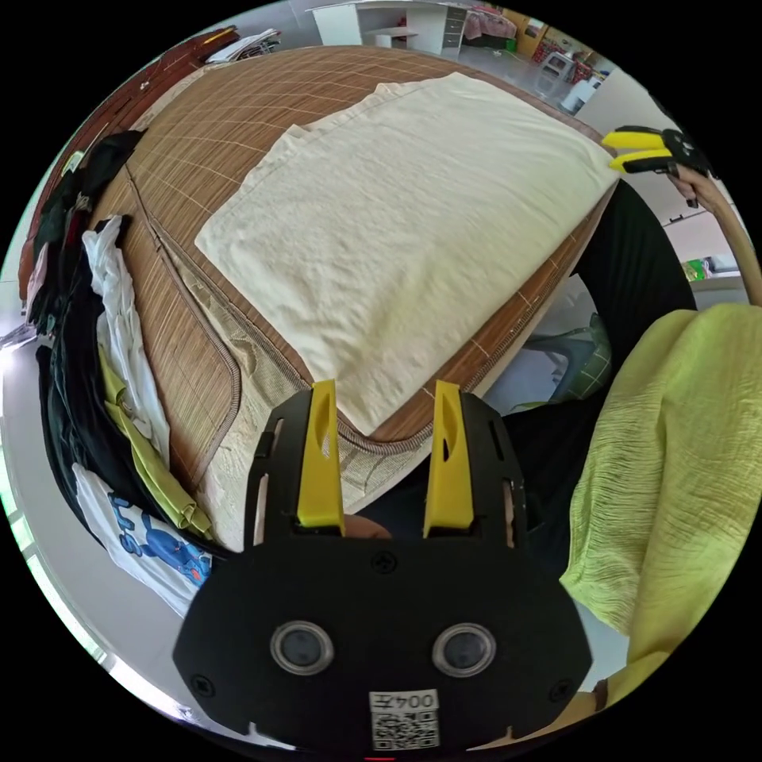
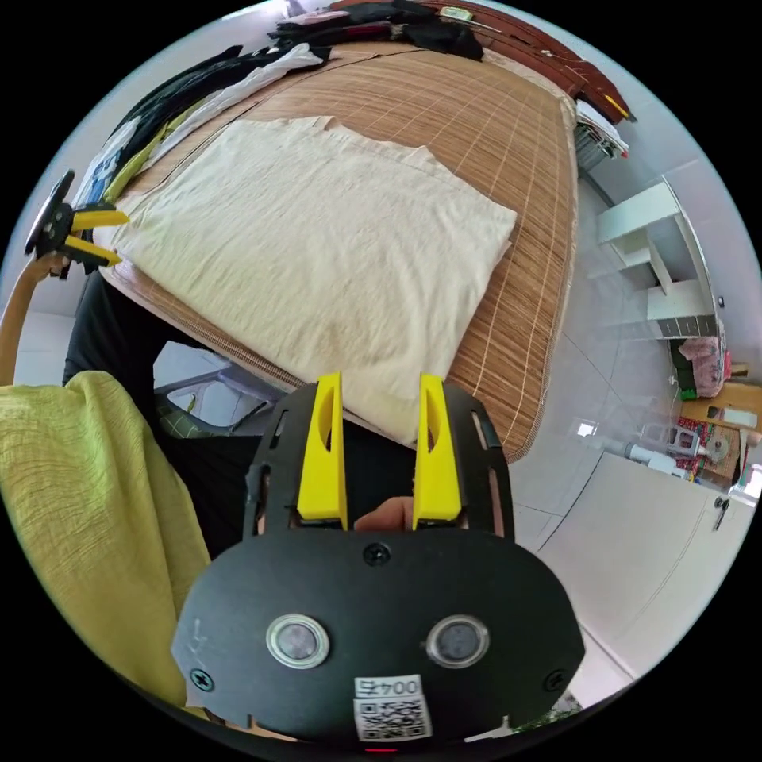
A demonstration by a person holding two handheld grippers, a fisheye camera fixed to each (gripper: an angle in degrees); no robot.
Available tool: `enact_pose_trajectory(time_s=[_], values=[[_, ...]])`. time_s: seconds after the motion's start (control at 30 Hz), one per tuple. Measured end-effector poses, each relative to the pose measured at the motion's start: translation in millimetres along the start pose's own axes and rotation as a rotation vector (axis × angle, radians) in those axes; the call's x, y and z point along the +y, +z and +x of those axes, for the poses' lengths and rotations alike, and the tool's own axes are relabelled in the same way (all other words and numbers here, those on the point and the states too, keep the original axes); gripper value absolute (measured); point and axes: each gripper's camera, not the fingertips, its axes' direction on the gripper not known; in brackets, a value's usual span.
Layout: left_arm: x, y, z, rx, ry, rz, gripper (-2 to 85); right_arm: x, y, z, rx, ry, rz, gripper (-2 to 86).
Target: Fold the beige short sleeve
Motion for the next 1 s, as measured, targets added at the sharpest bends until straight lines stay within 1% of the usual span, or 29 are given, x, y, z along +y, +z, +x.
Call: enact_pose_trajectory(time_s=[0.1,0.2,0.27,0.37,0.47,0.5,0.57,0.63,0.8,0.87,0.97,1.0], values=[[17,-3,1,0.034,-0.011,0.062,15.4,30,-1,30,-0.032,0.088,0.030,13.4],[31,10,3,0.057,-0.010,0.042,14.9,68,2,70,-0.118,0.228,0.079,12.0],[41,10,6,0.047,-0.011,0.068,14.6,99,8,103,-0.281,0.348,0.148,11.3],[50,9,4,0.063,-0.019,0.079,14.5,126,27,125,-0.451,0.421,0.194,11.3],[56,8,6,0.062,-0.009,0.074,14.5,130,46,124,-0.512,0.421,0.171,10.0],[58,8,6,0.063,-0.009,0.074,14.6,129,48,122,-0.509,0.414,0.168,9.1],[62,8,6,0.071,-0.013,0.082,14.6,124,47,110,-0.448,0.400,0.182,3.4],[68,6,4,0.085,-0.023,0.098,14.6,119,46,104,-0.384,0.384,0.157,2.8],[100,-15,-7,0.103,-0.111,0.163,14.6,102,33,83,-0.293,0.332,0.124,4.1],[114,-20,-11,0.105,-0.124,0.182,14.2,91,19,71,-0.218,0.306,0.107,5.2],[122,-29,-3,0.065,-0.067,0.195,12.9,77,-10,55,-0.107,0.284,0.130,6.3],[119,-31,6,0.044,-0.017,0.187,12.4,73,-17,51,-0.092,0.275,0.136,6.5]])
